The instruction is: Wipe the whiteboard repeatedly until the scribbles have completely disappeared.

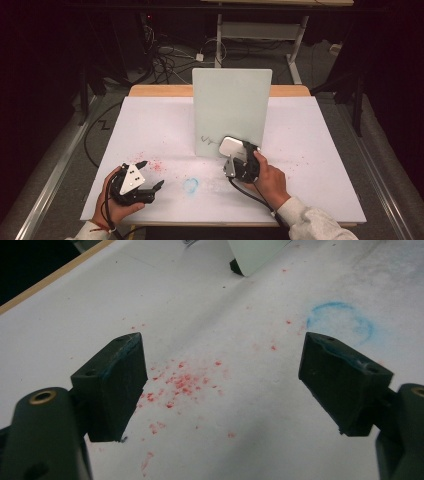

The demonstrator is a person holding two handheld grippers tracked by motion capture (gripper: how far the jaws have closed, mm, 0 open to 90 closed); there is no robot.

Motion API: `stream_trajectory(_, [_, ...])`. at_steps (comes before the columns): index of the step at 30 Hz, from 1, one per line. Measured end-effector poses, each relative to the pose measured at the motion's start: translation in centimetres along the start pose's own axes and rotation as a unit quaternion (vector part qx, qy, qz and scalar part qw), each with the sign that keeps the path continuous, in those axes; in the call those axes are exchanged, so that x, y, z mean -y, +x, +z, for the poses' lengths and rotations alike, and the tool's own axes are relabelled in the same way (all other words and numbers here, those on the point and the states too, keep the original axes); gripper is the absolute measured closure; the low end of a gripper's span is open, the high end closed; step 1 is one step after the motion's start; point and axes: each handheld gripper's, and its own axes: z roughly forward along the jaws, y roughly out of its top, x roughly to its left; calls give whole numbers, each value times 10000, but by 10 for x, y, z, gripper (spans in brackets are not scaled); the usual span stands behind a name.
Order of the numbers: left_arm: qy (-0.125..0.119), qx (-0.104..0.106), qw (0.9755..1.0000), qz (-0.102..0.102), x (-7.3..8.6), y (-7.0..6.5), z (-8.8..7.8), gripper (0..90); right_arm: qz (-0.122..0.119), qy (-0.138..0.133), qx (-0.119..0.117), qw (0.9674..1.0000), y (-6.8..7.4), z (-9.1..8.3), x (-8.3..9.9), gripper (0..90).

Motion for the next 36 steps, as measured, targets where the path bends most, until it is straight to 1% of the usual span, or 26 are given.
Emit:
stream_trajectory(1, [0, 8, 10000, 13, 0, 0, 0, 186, -2, 41, 1, 10000, 1, 0, -2, 307])
stream_trajectory(4, [-4, 19, 10000, 10, -1, -1, 1, 186, -122, -75, 87, 9999, 7, 1, -12, 307])
stream_trajectory(5, [-10, 22, 10000, 6, -1, -1, 1, 186, -119, -70, 34, 9999, 8, 1, -17, 307])
stream_trajectory(10, [-6, 40, 10000, -1, 0, 1, 1, 186, -280, -198, 19, 9994, 20, 4, -41, 306])
stream_trajectory(12, [-20, 40, 10000, -11, 1, 1, 0, 186, -257, -269, 24, 9993, 22, 5, -51, 306])
stream_trajectory(15, [-26, 42, 10000, -41, 2, 2, -1, 186, -294, -281, 28, 9992, 25, 5, -61, 306])
stream_trajectory(16, [-34, 39, 10000, -57, 2, 2, -2, 186, -253, -329, 58, 9991, 26, 6, -65, 306])
stream_trajectory(17, [-56, 36, 9999, -93, 2, 2, -2, 186, -254, -319, 23, 9992, 26, 6, -67, 306])
stream_trajectory(18, [-45, 39, 9999, -82, 2, 2, -2, 186, -256, -348, 10, 9991, 26, 6, -71, 306])
stream_trajectory(22, [-40, 59, 10000, -55, 2, 1, 0, 186, -211, -301, 37, 9993, 28, 7, -82, 306])
stream_trajectory(23, [-32, 60, 10000, -48, 2, 0, 0, 186, -204, -281, 27, 9994, 29, 7, -83, 305])
stream_trajectory(24, [-26, 62, 10000, -49, 2, 0, 0, 186, -188, -346, 103, 9992, 30, 8, -83, 306])
stream_trajectory(25, [-22, 63, 10000, -35, 2, 0, 0, 186, -191, -284, 27, 9994, 28, 7, -82, 306])
stream_trajectory(26, [-16, 60, 10000, -39, 2, 0, -1, 186, -194, -285, -12, 9994, 27, 7, -80, 306])
stream_trajectory(28, [-30, 58, 10000, -64, 2, 0, -1, 186, -209, -244, -14, 9995, 26, 6, -75, 306])
stream_trajectory(31, [-19, 47, 10000, -69, 3, 0, -1, 186, -221, -130, -47, 9997, 21, 5, -64, 306])
stream_trajectory(36, [-35, 17, 10000, -75, 2, -1, -3, 186, -118, 25, -2, 9999, 11, 3, -38, 306])
